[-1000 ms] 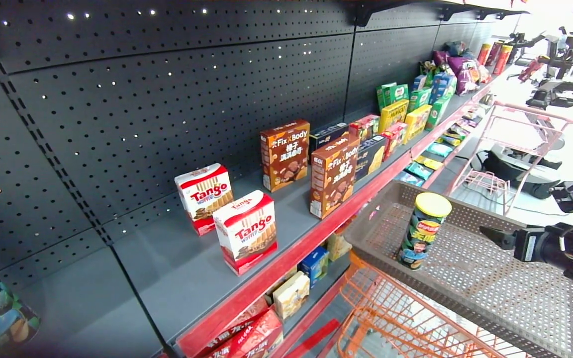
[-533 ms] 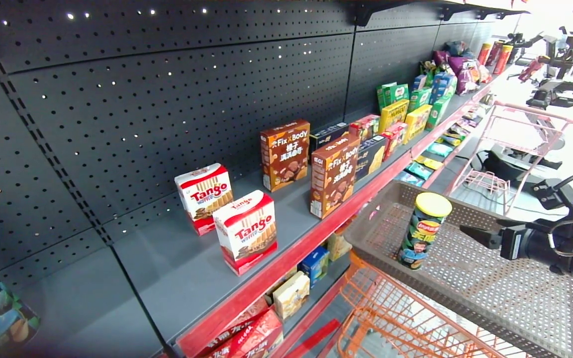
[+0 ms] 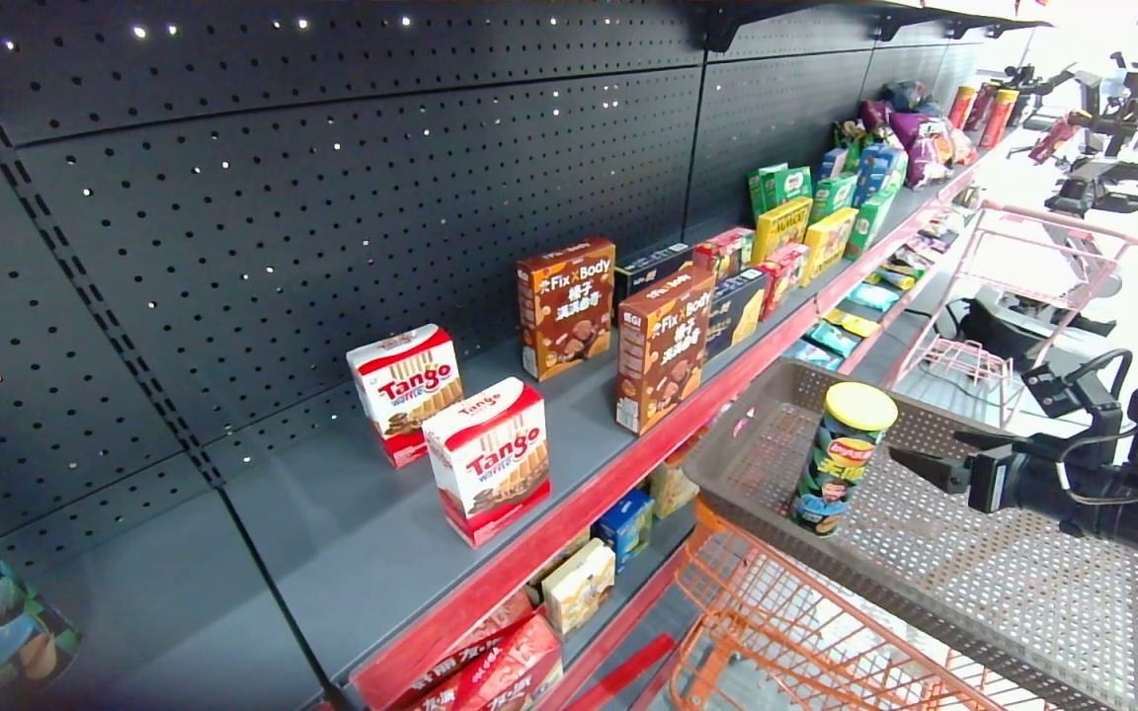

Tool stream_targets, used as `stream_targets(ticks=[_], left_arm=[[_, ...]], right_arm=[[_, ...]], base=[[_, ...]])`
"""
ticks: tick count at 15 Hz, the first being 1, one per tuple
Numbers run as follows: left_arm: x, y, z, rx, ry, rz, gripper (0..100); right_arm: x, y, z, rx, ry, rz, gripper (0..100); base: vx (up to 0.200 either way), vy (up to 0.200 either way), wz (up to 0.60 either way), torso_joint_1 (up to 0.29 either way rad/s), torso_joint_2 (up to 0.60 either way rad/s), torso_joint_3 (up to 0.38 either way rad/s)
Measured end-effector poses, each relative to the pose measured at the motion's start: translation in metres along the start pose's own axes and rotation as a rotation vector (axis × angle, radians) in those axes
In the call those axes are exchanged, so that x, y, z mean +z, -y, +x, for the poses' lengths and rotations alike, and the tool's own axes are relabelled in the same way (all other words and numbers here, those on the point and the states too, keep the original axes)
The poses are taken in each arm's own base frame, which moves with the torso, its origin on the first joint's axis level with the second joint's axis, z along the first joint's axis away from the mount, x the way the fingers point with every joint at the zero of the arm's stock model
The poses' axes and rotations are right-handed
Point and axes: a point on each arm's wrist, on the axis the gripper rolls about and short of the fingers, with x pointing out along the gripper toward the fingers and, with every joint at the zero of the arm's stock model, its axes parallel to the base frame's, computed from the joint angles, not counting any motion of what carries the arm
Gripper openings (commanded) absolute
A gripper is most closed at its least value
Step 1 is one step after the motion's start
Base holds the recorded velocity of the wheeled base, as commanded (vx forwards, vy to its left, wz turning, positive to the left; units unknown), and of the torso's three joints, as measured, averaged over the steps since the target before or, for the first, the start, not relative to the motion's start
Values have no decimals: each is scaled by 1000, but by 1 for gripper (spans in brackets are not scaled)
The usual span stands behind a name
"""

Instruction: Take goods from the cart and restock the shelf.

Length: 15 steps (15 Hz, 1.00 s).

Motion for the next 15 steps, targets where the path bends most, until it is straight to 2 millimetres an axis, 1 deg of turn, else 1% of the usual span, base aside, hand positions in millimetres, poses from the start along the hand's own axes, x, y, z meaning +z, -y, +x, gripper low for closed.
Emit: stream_targets(ticks=[3, 7, 12, 15], left_arm=[[0, 0, 0, 0, 0, 0, 100], [0, 0, 0, 0, 0, 0, 100], [0, 0, 0, 0, 0, 0, 100], [0, 0, 0, 0, 0, 0, 100]], right_arm=[[-5, 3, 8, 25, -15, -14, 100], [-12, 12, 22, 47, -25, -36, 100], [-12, 22, 47, 97, -10, -42, 100], [-15, 22, 62, 142, -2, -50, 100]], base=[[0, 0, 0, 0, 0, 0], [0, 0, 0, 0, 0, 0], [0, 0, 0, 0, 0, 0], [0, 0, 0, 0, 0, 0]])
